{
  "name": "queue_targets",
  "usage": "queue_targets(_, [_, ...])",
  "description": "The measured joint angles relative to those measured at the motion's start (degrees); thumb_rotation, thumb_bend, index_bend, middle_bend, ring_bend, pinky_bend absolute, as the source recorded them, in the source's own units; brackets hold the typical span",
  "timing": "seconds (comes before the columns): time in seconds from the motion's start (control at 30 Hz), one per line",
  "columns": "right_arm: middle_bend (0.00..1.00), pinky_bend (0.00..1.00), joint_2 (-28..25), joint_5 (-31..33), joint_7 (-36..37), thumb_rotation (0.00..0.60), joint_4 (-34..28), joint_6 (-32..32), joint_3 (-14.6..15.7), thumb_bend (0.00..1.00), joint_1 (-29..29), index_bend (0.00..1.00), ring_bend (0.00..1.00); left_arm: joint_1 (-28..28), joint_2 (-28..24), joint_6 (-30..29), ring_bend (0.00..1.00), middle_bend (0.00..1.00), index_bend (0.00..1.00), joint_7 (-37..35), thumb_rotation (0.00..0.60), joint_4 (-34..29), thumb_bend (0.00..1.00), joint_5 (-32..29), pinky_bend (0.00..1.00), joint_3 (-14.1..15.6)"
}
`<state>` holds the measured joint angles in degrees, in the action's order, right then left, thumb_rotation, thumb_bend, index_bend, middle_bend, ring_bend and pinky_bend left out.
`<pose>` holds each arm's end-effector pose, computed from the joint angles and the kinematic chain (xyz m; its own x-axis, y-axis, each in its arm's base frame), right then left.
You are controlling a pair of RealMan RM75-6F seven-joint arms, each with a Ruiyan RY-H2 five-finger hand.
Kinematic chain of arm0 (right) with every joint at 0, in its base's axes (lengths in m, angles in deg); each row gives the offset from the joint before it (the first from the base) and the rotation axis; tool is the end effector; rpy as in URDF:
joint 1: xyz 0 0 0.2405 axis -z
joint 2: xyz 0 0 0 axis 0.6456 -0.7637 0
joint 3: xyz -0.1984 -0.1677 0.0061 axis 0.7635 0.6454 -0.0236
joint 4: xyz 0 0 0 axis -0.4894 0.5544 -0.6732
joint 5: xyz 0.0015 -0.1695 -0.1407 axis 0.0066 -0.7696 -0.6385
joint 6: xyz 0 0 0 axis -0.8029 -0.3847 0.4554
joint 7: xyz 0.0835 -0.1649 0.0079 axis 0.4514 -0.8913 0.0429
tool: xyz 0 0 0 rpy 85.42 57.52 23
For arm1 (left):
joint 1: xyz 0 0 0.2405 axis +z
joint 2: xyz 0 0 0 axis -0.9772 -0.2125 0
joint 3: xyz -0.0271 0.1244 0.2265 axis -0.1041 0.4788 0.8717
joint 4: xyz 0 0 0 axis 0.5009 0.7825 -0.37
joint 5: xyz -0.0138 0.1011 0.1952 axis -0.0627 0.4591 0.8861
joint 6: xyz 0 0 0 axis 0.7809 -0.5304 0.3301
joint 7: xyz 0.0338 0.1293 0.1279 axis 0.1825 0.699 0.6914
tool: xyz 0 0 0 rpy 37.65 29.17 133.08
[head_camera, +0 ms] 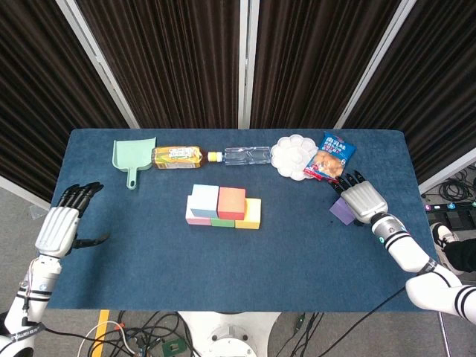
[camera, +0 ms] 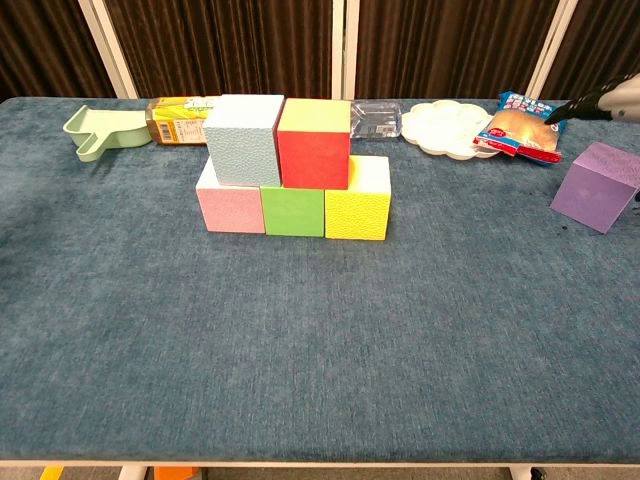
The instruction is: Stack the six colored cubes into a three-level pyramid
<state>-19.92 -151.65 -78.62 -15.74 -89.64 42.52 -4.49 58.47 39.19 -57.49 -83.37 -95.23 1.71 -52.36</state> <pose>-0.2620 -0.4171 0.0605 0.8269 -0.2854 0.4846 -0.5623 -0.4046 0.7212 -0.2563 0.2965 0.1148 0.1822 0.0344 0.9827 0.9645 -0.2003 -0.1719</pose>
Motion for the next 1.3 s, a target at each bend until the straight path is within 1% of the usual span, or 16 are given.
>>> queue_targets(0.07, [0.14,0.0,0.7,-0.1,-0.2,0.6,0.6,0.3,0.0,0.08,0.0,0.04,0.0,0.2,0.1,0.0,0.11,0.09,0.13,-0.1,0.6,0.1,0.09,0.1,0.08,0.0])
queue_targets(0.17, [0.23,0.0,1.2,-0.3,-0.2,0.6,0.9,-0.1,0.0,0.13,0.2,0.16,0.0,0.5,0.3,-0.1,0.11,0.09,0.13,-0.3,0.6,0.2,0.09,0.4,0.08,-0.2])
queue_targets(0.2, [0.28,0.0,1.2,-0.4,-0.2,0.6,0.8,-0.3,-0.1,0.16,0.3,0.21,0.0,0.6,0.3,-0.2,0.11,0.09,0.13,-0.4,0.6,0.3,0.09,0.5,0.08,-0.2])
queue_targets(0.27, [0.33,0.0,1.2,-0.6,0.0,0.6,0.4,-1.2,-0.4,0.19,0.6,0.26,0.0,0.7,0.5,-0.2,0.11,0.09,0.13,-0.6,0.6,0.5,0.09,0.7,0.08,-0.3])
queue_targets(0.43, [0.36,0.0,0.1,-0.5,0.9,0.6,-3.2,-3.1,-1.6,0.2,1.2,0.28,0.01,1.2,0.7,-0.4,0.11,0.09,0.13,-1.2,0.6,1.0,0.09,1.0,0.08,-0.4])
queue_targets(0.57, [0.36,0.0,-1.1,0.9,0.8,0.6,-9.0,-4.1,-3.1,0.2,1.1,0.25,0.01,1.5,1.0,-0.4,0.11,0.09,0.13,-1.7,0.6,1.3,0.09,1.4,0.08,-0.5])
queue_targets(0.67, [0.35,0.0,-1.1,3.2,-1.7,0.6,-12.8,-4.6,-4.1,0.19,0.5,0.22,0.01,1.6,1.1,-0.4,0.11,0.09,0.13,-2.0,0.6,1.6,0.09,1.6,0.08,-0.5])
queue_targets(0.73, [0.33,0.0,-0.7,5.3,-4.1,0.6,-14.2,-4.8,-4.5,0.19,-0.1,0.19,0.01,1.7,1.1,-0.5,0.11,0.09,0.13,-2.4,0.6,1.7,0.09,1.8,0.08,-0.5])
queue_targets(0.77, [0.33,0.0,-0.2,6.8,-6.0,0.6,-14.9,-5.0,-4.7,0.18,-0.6,0.18,0.0,1.8,1.1,-0.5,0.11,0.09,0.13,-2.7,0.6,1.9,0.09,1.9,0.08,-0.6])
queue_targets(0.87, [0.29,0.0,1.8,10.9,-11.6,0.6,-16.3,-6.2,-5.0,0.16,-1.9,0.11,0.0,2.0,1.2,-0.6,0.11,0.09,0.13,-3.5,0.6,2.5,0.09,2.0,0.08,-0.7])
queue_targets(0.93, [0.22,0.0,3.2,14.0,-15.0,0.6,-17.1,-7.1,-5.0,0.16,-2.7,0.04,0.0,2.1,1.2,-0.5,0.11,0.09,0.13,-3.8,0.6,2.7,0.09,2.2,0.08,-0.7])
queue_targets(1.0, [0.13,0.0,4.7,17.8,-18.1,0.6,-18.0,-7.9,-5.0,0.15,-3.8,0.0,0.0,2.2,1.2,-0.5,0.11,0.09,0.13,-4.1,0.6,2.9,0.09,2.2,0.08,-0.7])
queue_targets(1.03, [0.09,0.0,5.3,19.3,-19.0,0.6,-18.4,-8.0,-5.0,0.13,-4.3,0.0,0.0,2.2,1.3,-0.5,0.11,0.09,0.13,-4.3,0.6,3.0,0.09,2.2,0.08,-0.8])
queue_targets(1.07, [0.07,0.0,5.9,21.1,-19.8,0.6,-19.1,-8.2,-5.0,0.12,-4.9,0.0,0.0,2.3,1.4,-0.5,0.11,0.09,0.13,-4.5,0.6,3.2,0.09,2.2,0.08,-0.8])
queue_targets(1.13, [0.03,0.0,6.2,22.4,-20.2,0.6,-20.3,-8.1,-5.0,0.08,-5.7,0.0,0.0,2.4,1.5,-0.6,0.11,0.09,0.13,-4.6,0.6,3.4,0.09,2.3,0.08,-0.9])
queue_targets(1.3, [0.01,0.0,4.1,21.5,-18.5,0.6,-21.4,-7.2,-4.7,0.02,-6.1,0.0,0.0,2.4,1.5,-0.3,0.11,0.09,0.13,-4.4,0.6,3.4,0.09,2.2,0.08,-1.2])
